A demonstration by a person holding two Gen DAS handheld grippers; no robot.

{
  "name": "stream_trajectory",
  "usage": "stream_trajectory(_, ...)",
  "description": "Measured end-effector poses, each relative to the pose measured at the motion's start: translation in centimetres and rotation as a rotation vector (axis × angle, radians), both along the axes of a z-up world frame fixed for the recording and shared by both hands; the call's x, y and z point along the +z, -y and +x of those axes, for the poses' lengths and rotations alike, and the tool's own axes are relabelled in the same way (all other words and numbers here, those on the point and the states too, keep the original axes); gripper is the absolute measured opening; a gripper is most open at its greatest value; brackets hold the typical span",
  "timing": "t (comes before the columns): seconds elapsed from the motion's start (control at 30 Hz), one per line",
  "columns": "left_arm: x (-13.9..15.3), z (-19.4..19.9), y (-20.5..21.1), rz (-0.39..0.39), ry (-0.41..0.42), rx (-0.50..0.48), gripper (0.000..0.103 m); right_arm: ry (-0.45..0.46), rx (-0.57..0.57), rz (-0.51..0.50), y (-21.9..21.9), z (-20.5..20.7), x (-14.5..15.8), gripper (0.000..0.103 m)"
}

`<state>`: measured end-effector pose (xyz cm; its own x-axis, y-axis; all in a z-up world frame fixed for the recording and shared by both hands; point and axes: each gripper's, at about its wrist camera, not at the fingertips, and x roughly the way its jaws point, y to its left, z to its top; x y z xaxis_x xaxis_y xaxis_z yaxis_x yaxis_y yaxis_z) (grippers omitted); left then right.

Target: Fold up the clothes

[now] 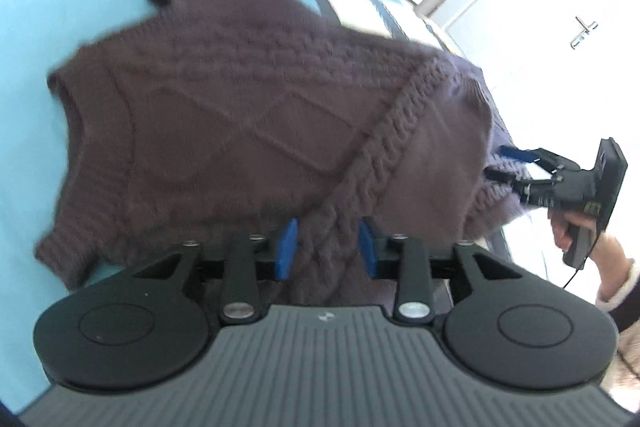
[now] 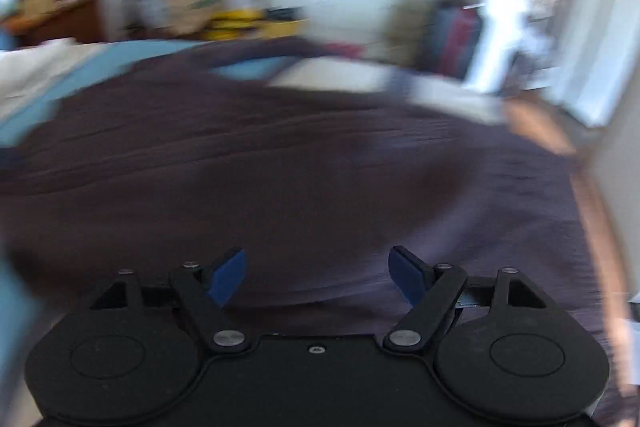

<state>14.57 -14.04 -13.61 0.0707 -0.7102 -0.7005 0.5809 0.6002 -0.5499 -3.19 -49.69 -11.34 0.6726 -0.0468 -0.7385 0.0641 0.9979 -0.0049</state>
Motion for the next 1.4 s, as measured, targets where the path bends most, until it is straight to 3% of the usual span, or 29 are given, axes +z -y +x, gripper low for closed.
stream_trajectory(0.13,-0.2,0.5,-1.5,0.016,-0.022,0.064,0.043,-0.068,0.335,0.344,-4.6,0.8,0.6,0.082)
stream_trajectory(0.23,-0.2,0.8,-2.7,0.024,-0.036,0.111,0.043,-0.083,0.539,0.464,-7.6,0.6,0.1,0.082)
stream_trajectory(0.37,0.2,0.1,-4.5,0.009,-0.02,0.147,0.046,-0.079,0.527,0.447,-10.0,0.8,-2.2,0.082)
stream_trajectory(0.57,-0.8,-1.3,-1.7,0.125,0.028,0.021,0.049,0.045,0.494,0.352,-12.3,1.2,-3.8,0.078)
stream_trajectory(0.63,-1.3,-1.5,-0.8,0.156,0.048,-0.013,0.052,0.092,0.459,0.346,-12.7,1.7,-5.0,0.068)
stream_trajectory(0.67,-1.4,-1.7,-0.4,0.174,0.073,-0.026,0.05,0.102,0.456,0.329,-13.2,2.0,-5.1,0.057)
stream_trajectory(0.7,-1.5,-1.8,0.0,0.189,0.1,-0.035,0.039,0.113,0.453,0.312,-13.6,2.2,-5.2,0.041)
stream_trajectory(0.77,-0.9,-2.3,0.1,0.197,0.165,-0.033,0.021,0.089,0.459,0.333,-13.9,2.7,-5.0,0.021)
stream_trajectory(0.8,-0.3,-2.4,-0.2,0.178,0.183,-0.023,0.015,0.078,0.449,0.391,-13.2,2.7,-4.5,0.019)
stream_trajectory(0.9,1.7,-2.6,-2.5,0.087,0.201,0.063,0.014,0.053,0.428,0.561,-11.5,2.6,-3.4,0.017)
stream_trajectory(0.93,2.0,-2.5,-3.0,0.067,0.188,0.083,0.014,0.038,0.444,0.621,-11.1,2.5,-3.1,0.017)
stream_trajectory(1.03,0.9,-2.1,-3.0,0.097,0.119,0.066,0.015,-0.021,0.46,0.573,-12.0,2.7,-3.3,0.017)
stream_trajectory(1.1,-1.1,-1.7,-1.7,0.242,0.084,0.054,0.017,-0.058,0.455,0.529,-12.7,2.8,-3.5,0.018)
stream_trajectory(1.13,-1.2,-1.6,-1.7,0.254,0.081,0.06,0.017,-0.077,0.453,0.507,-13.0,2.9,-3.7,0.021)
stream_trajectory(1.17,-0.6,-1.5,-2.0,0.228,0.084,0.071,0.019,-0.095,0.45,0.486,-13.3,3.0,-3.8,0.027)
stream_trajectory(1.2,-0.1,-1.4,-2.4,0.202,0.088,0.086,0.02,-0.114,0.448,0.464,-13.7,3.0,-3.9,0.043)
stream_trajectory(1.23,0.7,-1.3,-3.1,0.17,0.098,0.115,0.021,-0.133,0.448,0.44,-14.0,3.1,-3.9,0.052)
stream_trajectory(1.27,1.3,-1.1,-4.2,0.138,0.103,0.159,0.028,-0.158,0.474,0.405,-14.3,2.8,-3.1,0.065)
stream_trajectory(1.3,1.7,-0.6,-5.2,0.113,0.099,0.206,0.046,-0.182,0.5,0.369,-14.5,2.5,-2.4,0.068)
stream_trajectory(1.33,2.0,0.1,-6.4,0.086,0.094,0.263,0.05,-0.203,0.524,0.334,-14.7,2.2,-1.6,0.068)
stream_trajectory(1.4,2.6,1.3,-8.2,0.04,0.098,0.335,0.05,-0.185,0.557,0.273,-14.2,1.1,-0.1,0.068)
